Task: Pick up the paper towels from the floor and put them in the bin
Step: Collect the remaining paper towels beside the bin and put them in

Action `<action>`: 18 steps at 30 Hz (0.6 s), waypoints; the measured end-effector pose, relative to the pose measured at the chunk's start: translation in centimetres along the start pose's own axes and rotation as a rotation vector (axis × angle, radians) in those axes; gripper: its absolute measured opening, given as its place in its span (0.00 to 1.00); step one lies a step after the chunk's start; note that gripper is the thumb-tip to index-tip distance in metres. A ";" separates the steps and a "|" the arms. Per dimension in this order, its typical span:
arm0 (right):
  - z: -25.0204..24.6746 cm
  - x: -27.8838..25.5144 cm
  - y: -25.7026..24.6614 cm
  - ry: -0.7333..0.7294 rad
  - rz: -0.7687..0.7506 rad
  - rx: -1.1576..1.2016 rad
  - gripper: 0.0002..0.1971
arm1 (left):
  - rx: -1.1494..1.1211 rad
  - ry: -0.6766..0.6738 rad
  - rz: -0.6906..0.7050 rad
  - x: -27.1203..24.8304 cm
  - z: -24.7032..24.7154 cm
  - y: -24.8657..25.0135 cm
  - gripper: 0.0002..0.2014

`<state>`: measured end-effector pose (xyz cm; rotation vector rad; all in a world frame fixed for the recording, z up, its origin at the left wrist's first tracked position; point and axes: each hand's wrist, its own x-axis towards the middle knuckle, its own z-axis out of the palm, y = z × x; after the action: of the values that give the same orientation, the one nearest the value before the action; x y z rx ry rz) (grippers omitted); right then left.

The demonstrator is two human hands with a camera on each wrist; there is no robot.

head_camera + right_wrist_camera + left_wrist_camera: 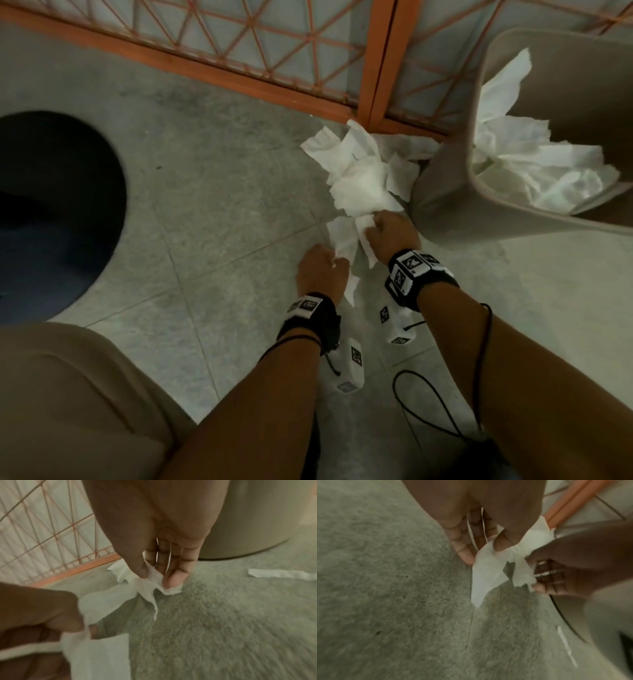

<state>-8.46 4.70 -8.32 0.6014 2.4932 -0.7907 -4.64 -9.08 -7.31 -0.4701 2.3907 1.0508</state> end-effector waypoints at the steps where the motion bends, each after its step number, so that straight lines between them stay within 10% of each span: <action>1: -0.1 -0.3 0.4 0.013 0.008 0.051 0.10 | -0.073 0.036 -0.047 -0.3 -0.3 -0.1 0.06; 12: -3.6 -8.3 0.2 -0.075 0.082 0.415 0.12 | -0.542 0.300 -0.020 -1.0 -4.7 6.8 0.14; 18: -9.5 -13.5 -4.6 0.028 0.095 0.783 0.22 | -0.559 0.211 0.338 -4.9 -9.6 14.9 0.05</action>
<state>-2.72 3.57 7.82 0.9707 2.0917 -1.7355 -10.64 -6.15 9.88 -0.3800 2.3838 1.9264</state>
